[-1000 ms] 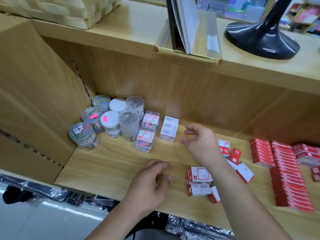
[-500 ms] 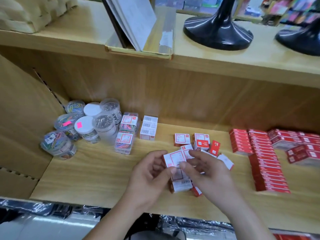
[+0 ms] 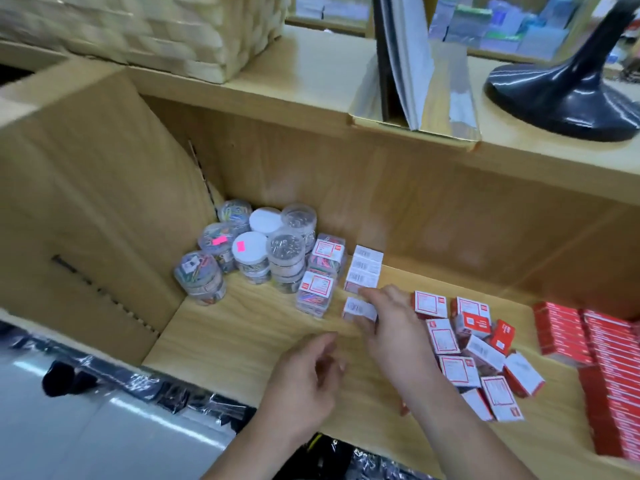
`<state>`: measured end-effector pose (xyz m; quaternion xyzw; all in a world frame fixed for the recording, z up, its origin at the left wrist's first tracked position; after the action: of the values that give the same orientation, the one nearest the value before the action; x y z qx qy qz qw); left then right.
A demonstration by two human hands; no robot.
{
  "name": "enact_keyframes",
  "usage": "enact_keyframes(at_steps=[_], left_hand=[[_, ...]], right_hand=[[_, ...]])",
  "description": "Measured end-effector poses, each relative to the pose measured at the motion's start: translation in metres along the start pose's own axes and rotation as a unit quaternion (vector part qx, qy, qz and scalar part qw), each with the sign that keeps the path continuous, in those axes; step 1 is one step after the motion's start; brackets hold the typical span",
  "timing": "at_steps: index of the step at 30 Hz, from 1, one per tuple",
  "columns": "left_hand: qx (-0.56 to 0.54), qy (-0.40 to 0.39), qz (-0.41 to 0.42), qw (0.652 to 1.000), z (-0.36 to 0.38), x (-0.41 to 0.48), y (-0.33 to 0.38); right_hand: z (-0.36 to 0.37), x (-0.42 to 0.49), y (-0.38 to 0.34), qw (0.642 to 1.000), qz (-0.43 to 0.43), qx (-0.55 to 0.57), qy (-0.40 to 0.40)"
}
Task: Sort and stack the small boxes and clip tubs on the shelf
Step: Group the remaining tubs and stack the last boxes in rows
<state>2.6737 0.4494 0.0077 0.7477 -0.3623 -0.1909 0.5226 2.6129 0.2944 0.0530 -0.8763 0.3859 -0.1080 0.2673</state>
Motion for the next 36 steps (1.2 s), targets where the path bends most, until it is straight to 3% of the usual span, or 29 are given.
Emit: enact_keyframes(at_steps=[5,9,20,23,27,31,36], left_hand=[[0.003,0.013,0.014,1.0,-0.011,0.001,-0.005],[-0.009,0.011,0.029,0.999,-0.009,0.006,-0.007],[0.031,-0.013,0.065,0.997,-0.007,0.014,-0.008],[0.046,-0.04,0.099,0.993,0.004,0.012,0.005],[0.016,-0.104,0.126,0.986,0.043,0.007,0.031],[0.036,-0.187,0.145,0.971,0.086,0.003,0.051],[0.025,-0.184,0.145,0.972,0.097,0.005,0.052]], right_hand=[[0.001,0.006,0.025,0.994,0.099,0.023,0.032],[0.006,0.016,0.037,0.984,0.166,-0.061,-0.004],[0.007,0.021,0.018,0.986,0.162,-0.03,-0.012],[-0.022,0.012,0.022,0.987,0.155,0.035,-0.022],[-0.094,-0.025,0.063,0.98,0.172,0.091,0.041],[-0.103,-0.07,0.088,0.983,0.163,0.086,-0.011],[-0.073,-0.103,0.094,0.984,0.14,0.094,-0.058]])
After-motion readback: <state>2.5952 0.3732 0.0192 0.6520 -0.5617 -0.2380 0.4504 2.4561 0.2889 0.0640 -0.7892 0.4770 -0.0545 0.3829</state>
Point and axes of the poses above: each hand's wrist, its own x-axis towards the middle knuckle, its own z-axis out of the palm, y = z × x, the point moved 10 cm from there along x, towards the middle knuckle, and after that the axes turned 8 degrees about z, right-handed, at the moved point
